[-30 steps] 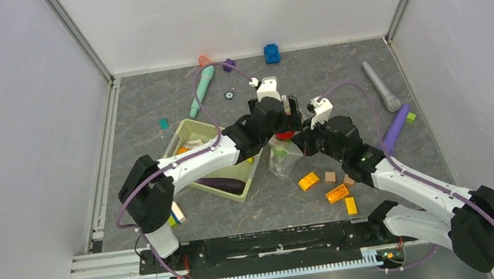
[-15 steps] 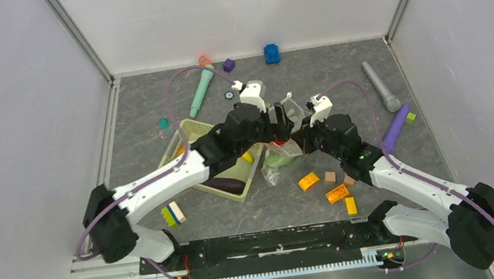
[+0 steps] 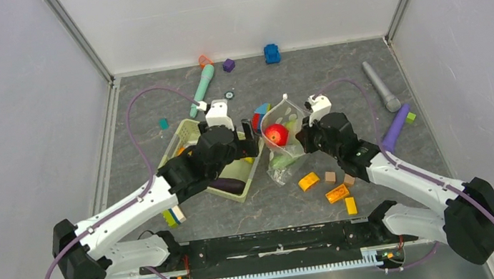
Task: Place the food in the zip-top bag and seal the zipper
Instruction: Place the fake fruit in the zipper food storage bag, then adjust the zipper food storage bag at the center of the board.
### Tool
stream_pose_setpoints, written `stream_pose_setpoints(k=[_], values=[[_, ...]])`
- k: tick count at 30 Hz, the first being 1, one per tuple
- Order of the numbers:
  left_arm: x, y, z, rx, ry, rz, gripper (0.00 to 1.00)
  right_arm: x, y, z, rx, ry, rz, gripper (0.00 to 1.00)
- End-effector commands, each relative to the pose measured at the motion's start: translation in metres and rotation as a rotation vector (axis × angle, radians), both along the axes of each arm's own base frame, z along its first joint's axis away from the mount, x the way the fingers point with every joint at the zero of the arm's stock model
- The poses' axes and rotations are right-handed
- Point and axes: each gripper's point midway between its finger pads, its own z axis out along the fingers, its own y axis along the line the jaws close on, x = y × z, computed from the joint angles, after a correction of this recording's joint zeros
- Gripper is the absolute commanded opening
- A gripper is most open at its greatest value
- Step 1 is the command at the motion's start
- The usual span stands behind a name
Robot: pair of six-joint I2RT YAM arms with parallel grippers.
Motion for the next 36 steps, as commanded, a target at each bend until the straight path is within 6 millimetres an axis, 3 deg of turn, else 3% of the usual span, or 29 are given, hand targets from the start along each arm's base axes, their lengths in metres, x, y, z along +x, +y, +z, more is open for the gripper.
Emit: stream_pose_setpoints(k=[1, 6, 9, 17, 20, 22, 27, 31, 36], values=[[0.003, 0.052, -0.014, 0.057, 0.01, 0.231, 1.0, 0.027, -0.011, 0.034, -0.079, -0.077, -0.07, 0.04], [-0.002, 0.084, -0.033, 0.067, 0.037, 0.357, 1.0, 0.048, -0.042, 0.064, -0.261, -0.056, -0.167, 0.06], [-0.003, 0.091, -0.045, 0.025, 0.06, 0.401, 1.0, 0.059, -0.056, 0.08, -0.323, -0.028, -0.197, 0.07], [0.011, 0.099, -0.082, -0.088, 0.202, 0.529, 1.0, 0.072, -0.082, 0.097, -0.424, 0.019, -0.222, 0.07], [0.018, 0.09, -0.085, -0.097, 0.223, 0.476, 1.0, 0.078, -0.075, 0.109, -0.406, 0.004, -0.174, 0.07], [0.023, 0.081, -0.079, -0.133, 0.22, 0.432, 1.0, 0.077, -0.059, 0.111, -0.371, -0.009, -0.084, 0.07], [0.035, 0.031, -0.044, -0.284, 0.185, 0.222, 1.0, 0.068, -0.015, 0.107, -0.289, -0.048, 0.182, 0.06], [0.047, -0.003, -0.022, -0.34, 0.167, 0.113, 1.0, 0.065, -0.001, 0.104, -0.264, -0.055, 0.27, 0.06], [0.062, -0.04, -0.023, -0.317, 0.201, 0.011, 1.0, 0.059, 0.011, 0.106, -0.224, -0.076, 0.339, 0.06]])
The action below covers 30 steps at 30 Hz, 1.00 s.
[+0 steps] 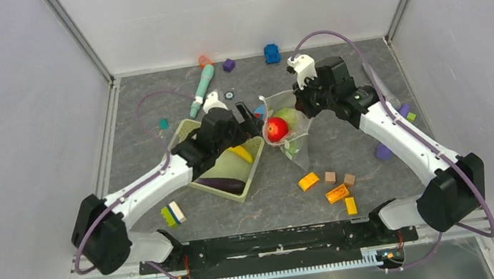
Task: Place the food in the zip-top bag and seal the zipper
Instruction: Adjust the zipper food storage bag at the center of the board.
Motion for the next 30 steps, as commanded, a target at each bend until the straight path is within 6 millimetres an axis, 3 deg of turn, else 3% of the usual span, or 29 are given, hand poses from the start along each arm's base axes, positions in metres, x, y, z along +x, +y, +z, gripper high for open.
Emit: stream_pose_setpoints(k=[1, 6, 10, 12, 16, 18, 21, 24, 30], values=[[0.014, -0.051, 0.034, -0.077, -0.073, -0.19, 1.0, 0.002, 0.025, 0.03, 0.093, -0.101, 0.127, 0.05], [0.022, -0.077, 0.023, -0.083, -0.048, -0.267, 1.0, -0.006, 0.033, 0.021, 0.114, -0.077, 0.176, 0.05], [0.037, -0.08, 0.013, -0.022, -0.066, -0.224, 0.99, -0.011, 0.035, 0.018, 0.111, -0.071, 0.198, 0.06], [0.047, -0.078, 0.009, 0.033, -0.082, -0.184, 0.86, -0.016, 0.035, 0.017, 0.109, -0.064, 0.205, 0.07], [0.066, -0.061, 0.001, 0.181, -0.083, -0.048, 0.23, -0.025, 0.013, -0.001, 0.046, -0.011, 0.077, 0.11], [0.075, -0.05, 0.004, 0.237, -0.086, 0.026, 0.04, -0.028, -0.013, -0.015, -0.027, 0.022, -0.065, 0.12], [0.086, -0.034, 0.009, 0.309, -0.085, 0.121, 0.02, -0.036, -0.066, -0.026, -0.17, 0.049, -0.327, 0.13], [0.094, -0.025, 0.018, 0.349, -0.097, 0.19, 0.02, -0.05, -0.103, -0.025, -0.269, 0.056, -0.492, 0.17], [0.103, -0.026, 0.028, 0.366, -0.1, 0.226, 0.02, -0.059, -0.114, -0.015, -0.275, 0.035, -0.522, 0.19]])
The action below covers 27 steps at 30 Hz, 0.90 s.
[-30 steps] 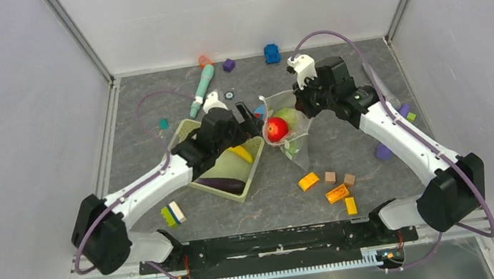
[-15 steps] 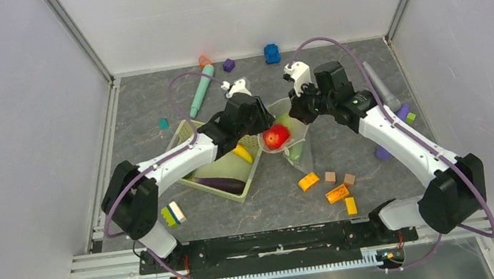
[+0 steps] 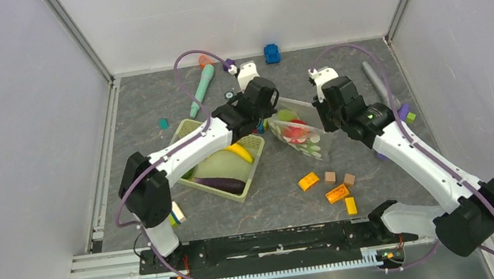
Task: Place the food in the zip-top bag and seal the zipper
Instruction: Adjust the zipper food storage bag at the center of the board.
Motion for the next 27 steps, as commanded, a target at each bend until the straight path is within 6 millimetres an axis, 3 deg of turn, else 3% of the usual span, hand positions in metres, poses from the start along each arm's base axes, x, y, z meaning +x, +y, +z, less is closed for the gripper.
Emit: stream_pose_setpoints(k=[1, 4, 7, 12, 15, 17, 18, 19, 20, 21, 24, 27], values=[[0.029, 0.04, 0.014, 0.099, -0.055, 0.184, 0.02, -0.015, -0.044, 0.006, -0.117, -0.003, -0.162, 0.18], [0.033, 0.027, 0.017, 0.072, -0.056, 0.144, 0.02, -0.006, -0.045, 0.014, -0.126, -0.043, -0.175, 0.11], [0.039, 0.0, 0.022, 0.026, -0.051, 0.056, 0.02, 0.007, -0.046, 0.029, -0.12, -0.097, -0.215, 0.05], [0.046, -0.048, 0.055, -0.078, -0.074, -0.113, 0.02, 0.022, -0.042, 0.055, -0.081, -0.179, -0.243, 0.02], [0.047, -0.061, 0.065, -0.104, -0.086, -0.166, 0.05, 0.025, -0.041, 0.061, -0.047, -0.215, -0.263, 0.01], [0.046, -0.064, 0.063, -0.086, -0.086, -0.202, 0.22, 0.024, -0.038, 0.054, -0.019, -0.224, -0.253, 0.02], [0.043, -0.064, 0.056, -0.064, -0.075, -0.224, 0.4, 0.024, -0.034, 0.052, 0.005, -0.235, -0.24, 0.02], [0.04, -0.063, 0.049, -0.041, -0.057, -0.241, 0.68, 0.024, -0.029, 0.044, 0.027, -0.232, -0.222, 0.02], [0.035, -0.06, 0.04, -0.013, -0.037, -0.259, 0.88, 0.025, -0.02, 0.038, 0.066, -0.234, -0.193, 0.02], [0.029, -0.056, 0.03, 0.009, -0.015, -0.273, 0.99, 0.025, -0.012, 0.027, 0.1, -0.225, -0.163, 0.02], [0.008, -0.043, 0.015, 0.043, 0.024, -0.32, 1.0, 0.024, 0.019, -0.006, 0.229, -0.173, -0.076, 0.01], [-0.016, -0.029, 0.025, 0.026, 0.014, -0.368, 1.0, 0.026, 0.041, -0.027, 0.315, -0.137, -0.024, 0.01]])
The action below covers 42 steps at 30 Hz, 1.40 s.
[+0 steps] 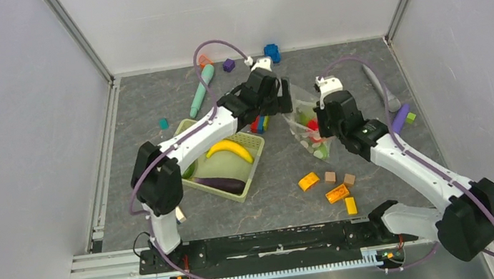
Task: Place the food in the zip-top bag and seal the zipper
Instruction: Adjust the zipper food storage bag at the center of the board, then pick up the fake fruit from the bin.
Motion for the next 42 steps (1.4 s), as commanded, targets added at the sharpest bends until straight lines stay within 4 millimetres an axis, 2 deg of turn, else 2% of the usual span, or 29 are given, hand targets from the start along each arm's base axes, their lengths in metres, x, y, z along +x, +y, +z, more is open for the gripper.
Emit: stream_pose_setpoints(k=[1, 5, 7, 9, 15, 20, 23, 28, 32, 42], values=[[-0.039, 0.021, 0.035, -0.026, -0.052, -0.123, 1.0, 0.013, 0.044, -0.01, 0.203, -0.024, 0.098, 0.01], [-0.069, 0.049, 0.052, -0.065, -0.095, -0.122, 1.0, 0.015, 0.045, -0.014, 0.227, -0.032, 0.065, 0.01], [-0.079, 0.073, 0.06, -0.07, -0.114, -0.057, 1.0, 0.014, 0.045, -0.009, 0.239, -0.047, 0.067, 0.01], [-0.086, 0.098, 0.059, -0.061, -0.122, 0.022, 1.0, 0.012, 0.046, -0.001, 0.248, -0.069, 0.072, 0.02], [-0.102, 0.167, 0.026, -0.013, -0.102, 0.269, 1.0, 0.0, 0.038, 0.009, 0.233, -0.071, 0.062, 0.03], [-0.111, 0.197, -0.013, -0.077, 0.029, 0.418, 1.0, -0.005, 0.031, 0.009, 0.213, -0.069, 0.052, 0.04], [-0.113, 0.197, -0.028, -0.183, 0.081, 0.512, 1.0, -0.005, 0.03, 0.006, 0.212, -0.067, 0.045, 0.04], [-0.101, 0.187, -0.042, -0.376, 0.114, 0.649, 1.0, -0.004, 0.032, -0.001, 0.208, -0.048, 0.052, 0.04], [-0.089, 0.183, -0.056, -0.417, 0.158, 0.742, 1.0, -0.005, 0.032, -0.003, 0.203, -0.043, 0.055, 0.04], [-0.069, 0.187, -0.095, -0.539, 0.222, 0.968, 0.99, -0.005, 0.026, -0.002, 0.177, -0.055, 0.044, 0.04]])
